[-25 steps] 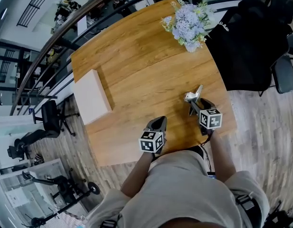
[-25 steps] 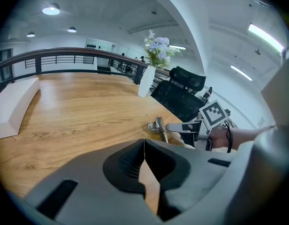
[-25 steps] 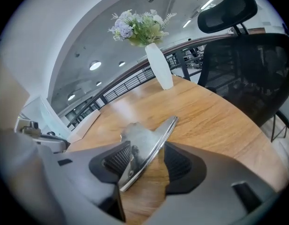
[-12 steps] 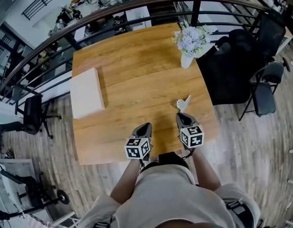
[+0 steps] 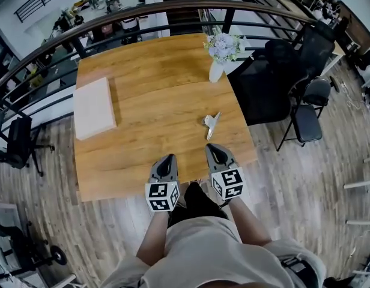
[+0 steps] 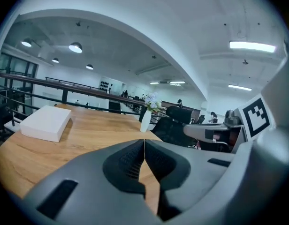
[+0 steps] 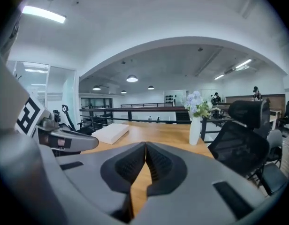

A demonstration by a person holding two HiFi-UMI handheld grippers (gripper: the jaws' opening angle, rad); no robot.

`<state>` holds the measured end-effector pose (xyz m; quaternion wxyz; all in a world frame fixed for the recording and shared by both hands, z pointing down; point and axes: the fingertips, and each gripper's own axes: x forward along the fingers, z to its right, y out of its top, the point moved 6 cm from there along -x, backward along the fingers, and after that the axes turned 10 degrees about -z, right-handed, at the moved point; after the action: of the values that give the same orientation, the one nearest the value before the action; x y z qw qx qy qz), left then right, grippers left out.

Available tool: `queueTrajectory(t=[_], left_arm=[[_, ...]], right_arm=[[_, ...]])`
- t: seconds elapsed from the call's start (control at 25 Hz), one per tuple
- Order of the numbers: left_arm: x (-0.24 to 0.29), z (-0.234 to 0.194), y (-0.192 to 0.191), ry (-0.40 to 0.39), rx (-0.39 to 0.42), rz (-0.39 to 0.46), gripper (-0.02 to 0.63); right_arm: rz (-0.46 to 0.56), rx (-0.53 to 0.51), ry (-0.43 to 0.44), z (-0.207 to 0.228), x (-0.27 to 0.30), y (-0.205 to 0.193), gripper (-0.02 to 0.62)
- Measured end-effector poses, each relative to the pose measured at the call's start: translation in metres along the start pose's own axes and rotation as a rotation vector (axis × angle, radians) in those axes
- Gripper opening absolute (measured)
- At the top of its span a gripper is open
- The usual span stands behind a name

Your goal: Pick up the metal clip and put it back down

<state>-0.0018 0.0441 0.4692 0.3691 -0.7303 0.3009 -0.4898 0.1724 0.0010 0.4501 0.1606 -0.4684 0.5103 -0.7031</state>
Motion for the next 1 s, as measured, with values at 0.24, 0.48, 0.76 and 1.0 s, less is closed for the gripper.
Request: queueTrajectory(t=[0.24,0.48,0.76,1.0], left_arm=[[-0.043,0.017,0.025,0.021,0.096,0.118,0.026],[-0.064,0.044,0.068,0.021,0.119,0.207,0.026],[-0.064,0.064,0.101,0.078,0.162,0.296,0.026],[-0.059,0.089,0.116,0.048,0.186,0.323,0.026]], right_arm=[[0.119,-0.026,-0.085,-0.008,-0.048,0.023,0.028],[0.202,-0.096,-0.097,0.002,-0.082,0.062,0.028],[0.309,-0.117,-0.148,0.032,-0.116,0.087,0.028],[0.366,-0.12,-0.159,0.047,-0.132,0.097,0.026]])
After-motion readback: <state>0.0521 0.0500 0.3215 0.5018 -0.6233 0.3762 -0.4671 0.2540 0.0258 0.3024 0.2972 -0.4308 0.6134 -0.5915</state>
